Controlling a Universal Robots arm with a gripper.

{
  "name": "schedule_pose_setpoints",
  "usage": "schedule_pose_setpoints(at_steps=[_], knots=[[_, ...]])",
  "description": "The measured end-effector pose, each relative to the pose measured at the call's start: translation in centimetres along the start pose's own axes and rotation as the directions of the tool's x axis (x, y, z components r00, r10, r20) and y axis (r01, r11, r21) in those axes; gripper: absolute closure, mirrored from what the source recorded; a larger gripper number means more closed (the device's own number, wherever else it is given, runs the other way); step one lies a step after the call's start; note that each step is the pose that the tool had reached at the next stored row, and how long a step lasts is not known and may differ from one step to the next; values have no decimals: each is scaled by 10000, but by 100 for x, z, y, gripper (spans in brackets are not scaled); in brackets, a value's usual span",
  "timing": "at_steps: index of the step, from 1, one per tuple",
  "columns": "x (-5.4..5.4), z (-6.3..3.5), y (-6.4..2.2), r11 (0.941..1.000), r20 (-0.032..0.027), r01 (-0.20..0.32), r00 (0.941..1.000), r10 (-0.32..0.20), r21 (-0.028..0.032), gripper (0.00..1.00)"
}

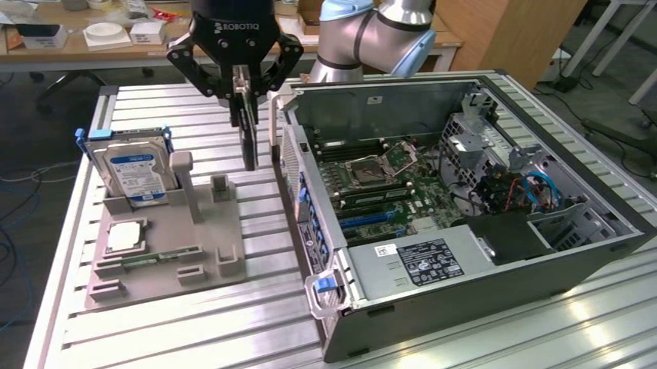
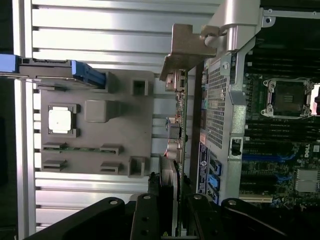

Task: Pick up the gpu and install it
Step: 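Pick up the gpu and move the gpu toward the slot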

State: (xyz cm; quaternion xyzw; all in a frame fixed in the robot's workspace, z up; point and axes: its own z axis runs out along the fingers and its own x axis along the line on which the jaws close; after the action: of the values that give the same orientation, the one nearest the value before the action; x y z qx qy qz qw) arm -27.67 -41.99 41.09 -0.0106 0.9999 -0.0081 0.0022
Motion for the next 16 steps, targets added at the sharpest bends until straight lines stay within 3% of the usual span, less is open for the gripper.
schedule_pose_setpoints(at_steps=[16], knots=[[-215,3,-5,10000,0,0,10000,0,1,73]])
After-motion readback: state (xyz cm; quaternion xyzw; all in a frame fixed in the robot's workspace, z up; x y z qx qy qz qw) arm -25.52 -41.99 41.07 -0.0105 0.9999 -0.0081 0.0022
